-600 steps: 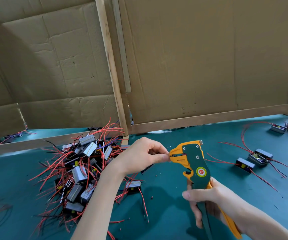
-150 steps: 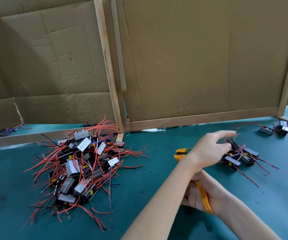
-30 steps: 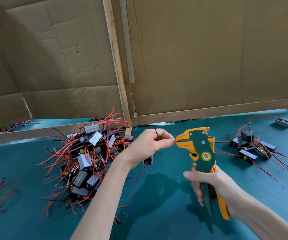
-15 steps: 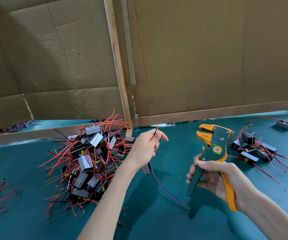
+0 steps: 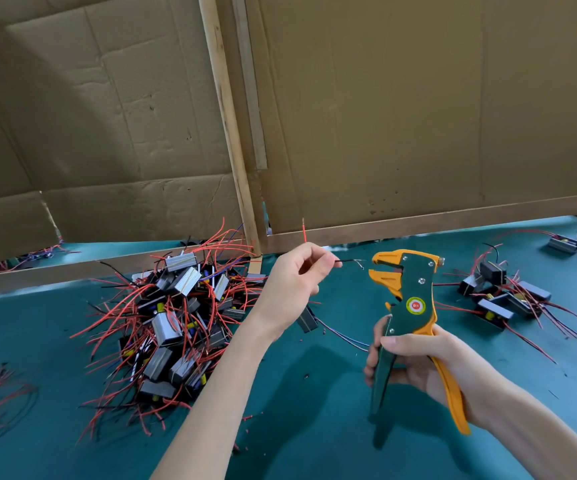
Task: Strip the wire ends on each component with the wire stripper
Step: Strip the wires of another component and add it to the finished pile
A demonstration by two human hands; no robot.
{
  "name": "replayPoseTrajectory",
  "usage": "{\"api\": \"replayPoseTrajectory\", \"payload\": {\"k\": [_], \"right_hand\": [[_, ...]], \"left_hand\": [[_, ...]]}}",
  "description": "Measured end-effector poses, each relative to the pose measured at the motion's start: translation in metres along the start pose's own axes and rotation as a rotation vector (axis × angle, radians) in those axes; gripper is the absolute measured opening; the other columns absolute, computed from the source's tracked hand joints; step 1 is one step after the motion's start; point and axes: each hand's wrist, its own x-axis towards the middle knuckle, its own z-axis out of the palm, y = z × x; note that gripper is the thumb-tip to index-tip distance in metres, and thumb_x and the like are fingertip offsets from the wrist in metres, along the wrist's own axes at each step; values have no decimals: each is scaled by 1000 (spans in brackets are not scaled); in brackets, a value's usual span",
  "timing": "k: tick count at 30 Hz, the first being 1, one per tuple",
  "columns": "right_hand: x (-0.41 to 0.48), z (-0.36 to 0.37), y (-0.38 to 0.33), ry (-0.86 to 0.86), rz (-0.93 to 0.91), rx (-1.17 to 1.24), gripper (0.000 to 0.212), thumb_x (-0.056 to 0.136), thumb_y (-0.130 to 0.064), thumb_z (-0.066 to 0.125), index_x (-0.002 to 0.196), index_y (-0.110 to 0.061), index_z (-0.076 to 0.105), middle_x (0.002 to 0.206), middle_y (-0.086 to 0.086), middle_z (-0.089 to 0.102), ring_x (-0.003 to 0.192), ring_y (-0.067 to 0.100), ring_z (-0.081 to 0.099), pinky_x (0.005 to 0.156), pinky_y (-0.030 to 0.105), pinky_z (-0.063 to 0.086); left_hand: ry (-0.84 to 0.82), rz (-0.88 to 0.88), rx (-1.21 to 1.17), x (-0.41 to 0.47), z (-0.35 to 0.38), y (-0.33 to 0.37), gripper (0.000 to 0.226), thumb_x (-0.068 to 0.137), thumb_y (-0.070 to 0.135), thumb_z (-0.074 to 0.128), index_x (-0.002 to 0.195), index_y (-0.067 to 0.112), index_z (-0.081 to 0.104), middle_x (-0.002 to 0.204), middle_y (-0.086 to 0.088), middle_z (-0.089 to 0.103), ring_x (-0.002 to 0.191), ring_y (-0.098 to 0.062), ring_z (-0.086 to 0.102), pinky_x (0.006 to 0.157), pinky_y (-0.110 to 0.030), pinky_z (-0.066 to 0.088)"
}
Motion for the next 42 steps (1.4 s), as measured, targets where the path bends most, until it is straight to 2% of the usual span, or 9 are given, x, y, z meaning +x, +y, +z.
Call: {"api": "replayPoseTrajectory", "payload": {"k": [6, 17, 21, 23, 29, 35, 38, 40, 42], "right_hand": [[2, -5, 5, -82, -24, -36, 33, 73, -18, 83, 90, 1, 62, 84, 29, 64, 81, 44, 63, 79, 56, 52], [-2, 4, -3, -74, -25, -62, 39, 59, -22, 90, 80, -1, 65, 78, 29, 63, 76, 42, 64, 74, 52, 55], [-4, 9, -5, -58, -35, -49, 27, 58, -14, 84, 75, -2, 67, 75, 28, 62, 72, 40, 64, 70, 49, 55], [-5, 9, -5, -62, -35, -60, 30, 57, -16, 86, 76, -3, 67, 75, 29, 62, 72, 41, 64, 70, 49, 55], [-8, 7, -4, -51, -9, -118, 39, 58, -28, 92, 77, -6, 66, 72, 27, 60, 67, 41, 61, 68, 49, 54], [-13, 17, -1, 40, 48, -171, 45, 51, -37, 93, 65, -10, 60, 56, 22, 55, 47, 30, 54, 53, 39, 51], [-13, 29, 7, 152, 75, -191, 44, 53, -40, 83, 54, -10, 51, 50, 18, 48, 39, 26, 46, 45, 30, 44], [-12, 33, 12, 182, 81, -159, 40, 54, -38, 79, 54, -10, 51, 51, 18, 47, 40, 26, 46, 44, 30, 43], [-11, 36, 12, 71, 80, -9, 29, 59, -26, 80, 65, -8, 58, 62, 21, 54, 52, 32, 56, 53, 38, 52]], "left_hand": [[-46, -4, -53, -3, 9, 5, 14, 95, 24, 58, 82, 21, 64, 56, 22, 48, 53, 0, 40, 54, -11, 36], [-98, -68, -79, -5, 14, 8, 15, 95, 22, 58, 81, 22, 64, 54, 20, 45, 48, -1, 37, 52, -11, 34], [-120, -85, -79, -5, 13, 8, 16, 94, 24, 60, 78, 23, 64, 54, 19, 41, 48, -3, 33, 51, -12, 33], [-138, -92, -72, -5, 12, 9, 16, 93, 26, 61, 78, 23, 64, 56, 18, 40, 49, -3, 32, 51, -13, 32], [-194, -85, -46, -5, 1, 12, 17, 91, 21, 64, 75, 24, 67, 71, 2, 49, 64, -9, 36, 55, -14, 34], [-292, -95, -17, -6, -13, 14, 15, 93, 18, 61, 79, 21, 67, 65, 19, 56, 57, 3, 44, 56, -7, 37], [-298, -152, 29, -6, -17, 10, 16, 93, 17, 61, 79, 20, 68, 63, 18, 57, 54, 3, 42, 55, -10, 35], [-276, -185, 78, -6, -16, 6, 18, 93, 17, 61, 77, 22, 69, 65, 15, 59, 53, 2, 39, 55, -11, 34], [-245, -206, 89, -5, -15, 2, 18, 93, 18, 61, 76, 22, 68, 71, 6, 60, 53, -1, 39, 53, -10, 35]]}}
